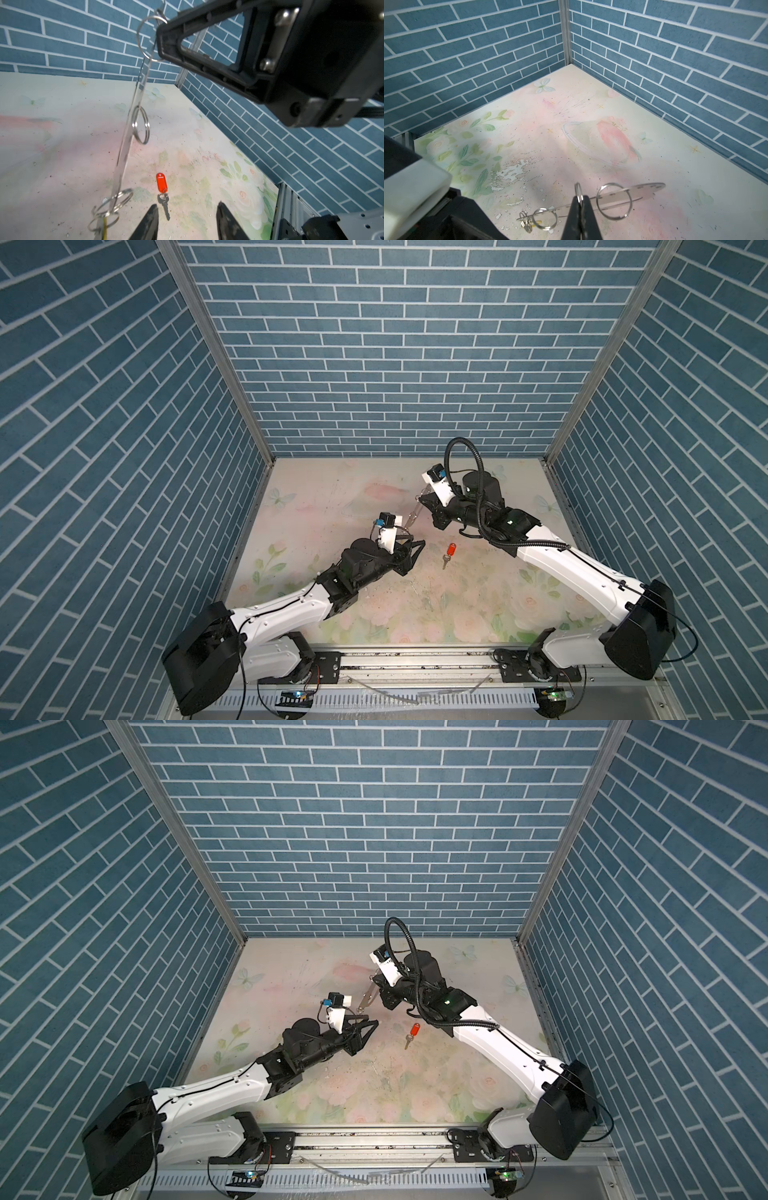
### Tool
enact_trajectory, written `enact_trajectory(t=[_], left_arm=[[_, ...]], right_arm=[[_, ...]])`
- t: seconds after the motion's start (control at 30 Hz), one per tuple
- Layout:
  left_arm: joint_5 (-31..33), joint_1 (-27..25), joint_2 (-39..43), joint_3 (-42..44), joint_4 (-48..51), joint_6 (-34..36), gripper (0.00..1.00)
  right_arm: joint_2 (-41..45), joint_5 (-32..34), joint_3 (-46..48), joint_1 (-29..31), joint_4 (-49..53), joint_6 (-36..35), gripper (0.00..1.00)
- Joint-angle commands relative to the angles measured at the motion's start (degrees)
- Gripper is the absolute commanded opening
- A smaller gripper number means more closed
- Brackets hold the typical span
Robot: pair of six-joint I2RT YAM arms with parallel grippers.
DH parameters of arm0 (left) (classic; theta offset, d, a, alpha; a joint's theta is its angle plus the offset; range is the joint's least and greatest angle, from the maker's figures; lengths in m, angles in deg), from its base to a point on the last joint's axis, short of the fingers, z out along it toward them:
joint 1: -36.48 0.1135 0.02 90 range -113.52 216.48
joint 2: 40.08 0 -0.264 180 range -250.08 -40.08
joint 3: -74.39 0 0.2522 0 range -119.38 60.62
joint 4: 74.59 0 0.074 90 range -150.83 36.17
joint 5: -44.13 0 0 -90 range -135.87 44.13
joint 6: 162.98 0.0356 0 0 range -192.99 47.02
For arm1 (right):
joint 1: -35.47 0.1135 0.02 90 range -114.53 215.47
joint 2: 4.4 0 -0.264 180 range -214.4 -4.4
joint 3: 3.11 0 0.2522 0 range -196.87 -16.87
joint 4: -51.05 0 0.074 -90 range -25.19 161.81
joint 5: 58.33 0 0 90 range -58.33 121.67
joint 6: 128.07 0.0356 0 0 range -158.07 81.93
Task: Put the keys on the keyring
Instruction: 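Move left gripper up toward the ring held by the right gripper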
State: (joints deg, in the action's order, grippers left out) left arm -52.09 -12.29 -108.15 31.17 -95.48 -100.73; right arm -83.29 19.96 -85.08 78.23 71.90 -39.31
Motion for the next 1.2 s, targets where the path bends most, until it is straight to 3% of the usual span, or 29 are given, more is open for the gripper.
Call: enact_trajectory(t=[0.0, 0.17, 0.63, 1.17], left_arm=[[5.1, -0.4, -0.3, -0.1, -6.3, -1.2, 0.47], [8.1, -0.3, -0.1, 0.4, -8.6, -0.7, 0.5], [8.0, 1.0, -0.6, 0.1, -8.6, -1.3, 0.52], [4.4, 4.4, 0.4, 0.2, -11.9, -0.3, 0.5]], right_arm=[[1.6, 0.5, -1.9, 0.3, -2.5, 1.8, 0.0], [2.2, -1.0, -1.8, 0.3, -2.1, 2.1, 0.0], [3.6, -4.1, -1.1, 0.5, -2.1, 2.8, 0.0], [4.4, -8.2, 0.1, 1.0, -1.5, 3.0, 0.0]])
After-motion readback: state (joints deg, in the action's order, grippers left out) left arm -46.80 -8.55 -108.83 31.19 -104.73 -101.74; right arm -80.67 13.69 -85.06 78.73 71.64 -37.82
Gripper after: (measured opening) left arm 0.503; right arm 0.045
